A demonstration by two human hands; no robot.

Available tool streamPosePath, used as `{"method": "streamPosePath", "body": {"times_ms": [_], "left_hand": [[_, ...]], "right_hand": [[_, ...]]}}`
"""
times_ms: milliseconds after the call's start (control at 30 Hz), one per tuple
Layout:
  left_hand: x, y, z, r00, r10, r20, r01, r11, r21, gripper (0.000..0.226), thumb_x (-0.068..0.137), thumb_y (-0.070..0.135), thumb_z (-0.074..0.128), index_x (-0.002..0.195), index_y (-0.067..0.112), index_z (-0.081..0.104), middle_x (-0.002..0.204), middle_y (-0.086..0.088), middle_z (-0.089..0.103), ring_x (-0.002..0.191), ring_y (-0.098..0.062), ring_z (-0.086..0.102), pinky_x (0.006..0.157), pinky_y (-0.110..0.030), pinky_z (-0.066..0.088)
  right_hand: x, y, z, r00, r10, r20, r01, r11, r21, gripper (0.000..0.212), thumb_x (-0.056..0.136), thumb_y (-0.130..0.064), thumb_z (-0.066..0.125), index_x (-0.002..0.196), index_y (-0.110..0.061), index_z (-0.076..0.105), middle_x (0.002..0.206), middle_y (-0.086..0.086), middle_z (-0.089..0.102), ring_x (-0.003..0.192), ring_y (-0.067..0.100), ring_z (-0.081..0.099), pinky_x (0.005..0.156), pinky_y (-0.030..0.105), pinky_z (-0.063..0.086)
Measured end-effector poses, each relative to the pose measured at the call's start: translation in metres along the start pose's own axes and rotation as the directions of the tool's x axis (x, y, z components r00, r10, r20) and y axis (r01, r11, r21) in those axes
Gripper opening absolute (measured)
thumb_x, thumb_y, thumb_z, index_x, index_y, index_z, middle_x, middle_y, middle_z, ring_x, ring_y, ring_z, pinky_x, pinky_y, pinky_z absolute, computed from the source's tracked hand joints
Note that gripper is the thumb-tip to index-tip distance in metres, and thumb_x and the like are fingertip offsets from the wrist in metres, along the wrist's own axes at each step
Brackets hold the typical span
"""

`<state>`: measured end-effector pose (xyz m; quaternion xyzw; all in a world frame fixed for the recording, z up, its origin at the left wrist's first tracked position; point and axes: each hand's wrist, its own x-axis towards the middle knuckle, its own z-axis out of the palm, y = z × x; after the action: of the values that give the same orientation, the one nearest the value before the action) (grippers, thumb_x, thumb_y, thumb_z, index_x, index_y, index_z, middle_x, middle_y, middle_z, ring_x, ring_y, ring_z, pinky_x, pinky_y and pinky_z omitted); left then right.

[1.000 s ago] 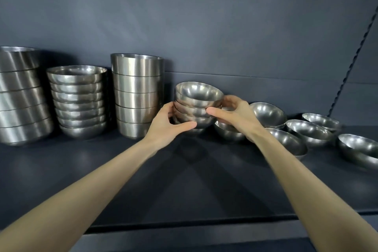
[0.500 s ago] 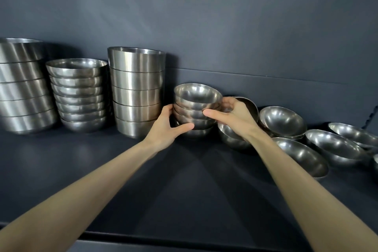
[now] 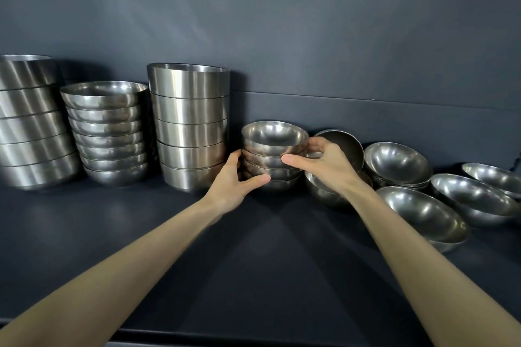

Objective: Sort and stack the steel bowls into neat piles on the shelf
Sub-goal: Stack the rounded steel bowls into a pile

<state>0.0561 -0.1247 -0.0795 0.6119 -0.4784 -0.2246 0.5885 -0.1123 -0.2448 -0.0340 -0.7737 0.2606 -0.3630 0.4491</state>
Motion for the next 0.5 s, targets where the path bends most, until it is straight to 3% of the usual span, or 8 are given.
{"method": "streamPosePath", "body": {"times_ms": [100,267,400,500], "left_hand": [[-0.002,0.000,-0.001,1.000,0.009,0.001,-0.009,1.000,0.015,0.058,0.078,0.019,0.078,0.126,0.018,0.045,0.106,0.001,0.067,0.106,-0.025,0.062,0.094,-0.032,0.051],[-0.011,0.005,-0.003,1.000,0.018,0.012,-0.018,1.000,0.003,0.056,0.077,0.018,0.079,0.122,0.020,0.047,0.106,-0.005,0.068,0.105,-0.029,0.062,0.096,-0.039,0.050],[-0.022,0.007,-0.005,1.000,0.027,0.007,-0.027,1.000,-0.012,0.047,0.076,0.016,0.079,0.110,0.030,0.049,0.100,0.002,0.068,0.101,-0.025,0.065,0.094,-0.035,0.052],[-0.029,0.009,-0.005,1.000,0.030,-0.001,-0.030,0.999,-0.011,0.051,0.076,0.016,0.080,0.114,0.026,0.049,0.097,0.005,0.068,0.097,-0.019,0.065,0.090,-0.029,0.052]], "right_hand": [[-0.004,-0.002,0.000,1.000,0.006,0.004,-0.006,1.000,0.004,0.034,0.068,-0.032,0.086,0.092,-0.026,0.063,0.079,-0.028,0.071,0.076,-0.012,0.065,0.063,0.002,0.043],[-0.015,-0.006,-0.001,0.999,0.039,0.004,-0.039,0.999,-0.005,0.038,0.071,-0.030,0.085,0.100,-0.017,0.064,0.076,-0.026,0.071,0.074,-0.013,0.065,0.061,0.001,0.042],[-0.025,-0.011,-0.001,0.999,0.037,0.003,-0.037,0.999,-0.039,0.040,0.070,-0.032,0.084,0.102,-0.015,0.067,0.082,-0.020,0.074,0.078,-0.009,0.066,0.066,0.003,0.044],[-0.031,-0.015,0.000,0.999,0.038,0.005,-0.038,0.997,-0.072,0.043,0.068,-0.036,0.085,0.102,-0.016,0.067,0.088,-0.015,0.074,0.084,-0.005,0.066,0.072,0.007,0.047]]}}
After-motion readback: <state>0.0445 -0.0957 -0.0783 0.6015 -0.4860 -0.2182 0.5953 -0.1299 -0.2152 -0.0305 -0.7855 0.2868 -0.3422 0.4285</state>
